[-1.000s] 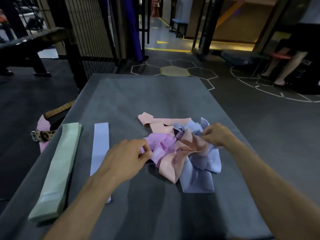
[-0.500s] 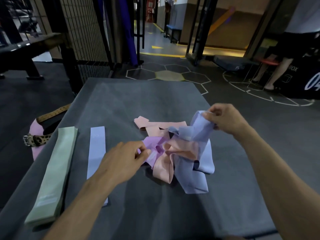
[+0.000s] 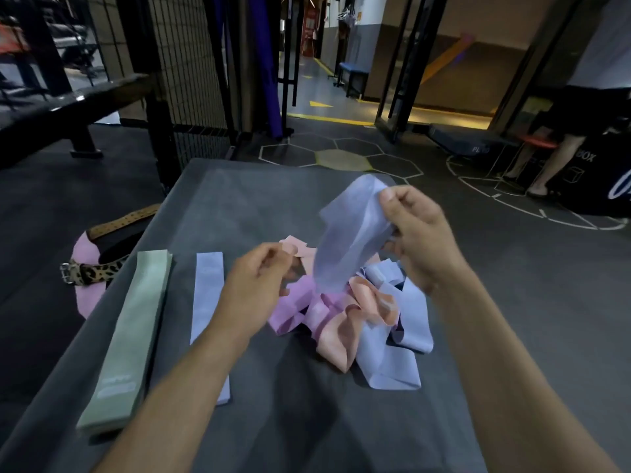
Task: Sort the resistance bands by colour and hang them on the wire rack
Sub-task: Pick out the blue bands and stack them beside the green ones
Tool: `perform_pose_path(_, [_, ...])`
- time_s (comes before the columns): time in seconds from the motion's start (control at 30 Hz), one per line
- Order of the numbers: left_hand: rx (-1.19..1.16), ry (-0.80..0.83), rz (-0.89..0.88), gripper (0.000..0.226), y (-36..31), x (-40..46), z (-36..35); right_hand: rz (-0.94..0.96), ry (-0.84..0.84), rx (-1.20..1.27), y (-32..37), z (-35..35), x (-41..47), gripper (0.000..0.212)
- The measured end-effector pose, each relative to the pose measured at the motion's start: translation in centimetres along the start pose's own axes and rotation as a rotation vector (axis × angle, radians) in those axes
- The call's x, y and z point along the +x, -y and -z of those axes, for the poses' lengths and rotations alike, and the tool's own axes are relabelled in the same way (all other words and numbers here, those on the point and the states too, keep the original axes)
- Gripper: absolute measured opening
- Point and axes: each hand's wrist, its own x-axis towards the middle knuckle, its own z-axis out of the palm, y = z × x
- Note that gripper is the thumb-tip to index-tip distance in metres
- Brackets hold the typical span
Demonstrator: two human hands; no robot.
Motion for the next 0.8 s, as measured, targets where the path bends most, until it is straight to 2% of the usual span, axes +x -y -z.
perform_pose_path(0.07, [-0.156, -0.03, 0.104, 0.031, -0.2, 0.2, 0.4, -0.051, 0.035, 0.021, -1.2, -2.4, -0.8, 0.015])
perform_pose_path(0.13, [-0.217, -0.067, 0.138, 0.035, -0.1, 0.2, 1.1, -0.088, 0.08, 0.081, -2.3, -4.2, -1.6, 0.019])
perform_pose_path(0.27, [-0.274, -0.061, 0.242, 0.049, 0.1, 0.3, 2.5, -0.089, 0.178, 0.191, -2.9, -5.5, -2.6, 0.046])
perform_pose_path(0.37, [-0.336, 0.018, 0.318, 0.069, 0.1, 0.5, 3.5, 0.017, 0.322, 0.119, -3.0, -5.4, -3.2, 0.038])
perform_pose_path(0.43, [-0.342, 0.061, 0.33, 0.074, -0.2, 0.6, 3.9, 0.062, 0.423, 0.019, -3.4, -5.5, -3.6, 0.028])
perform_pose_path(0.53, [-0.334, 0.001, 0.318, 0.052, -1.0, 0.2, 4.0, 0.106, 0.523, -0.123, -4.1, -5.6, -4.0, 0.016])
perform_pose_path(0.63, [-0.269, -0.141, 0.179, 0.019, -1.2, 0.0, 3.8, 0.142, 0.57, -0.255, -4.6, -5.3, -4.4, 0.009])
perform_pose_path(0.73, [-0.19, -0.136, 0.021, 0.015, -1.1, -0.4, 3.9, 0.113, 0.643, -0.4, -4.8, -4.8, -4.6, 0.018])
perform_pose_path(0.8, [-0.159, -0.119, -0.043, 0.016, -1.2, -0.7, 3.8, 0.019, 0.681, -0.39, -4.6, -4.5, -4.9, 0.021])
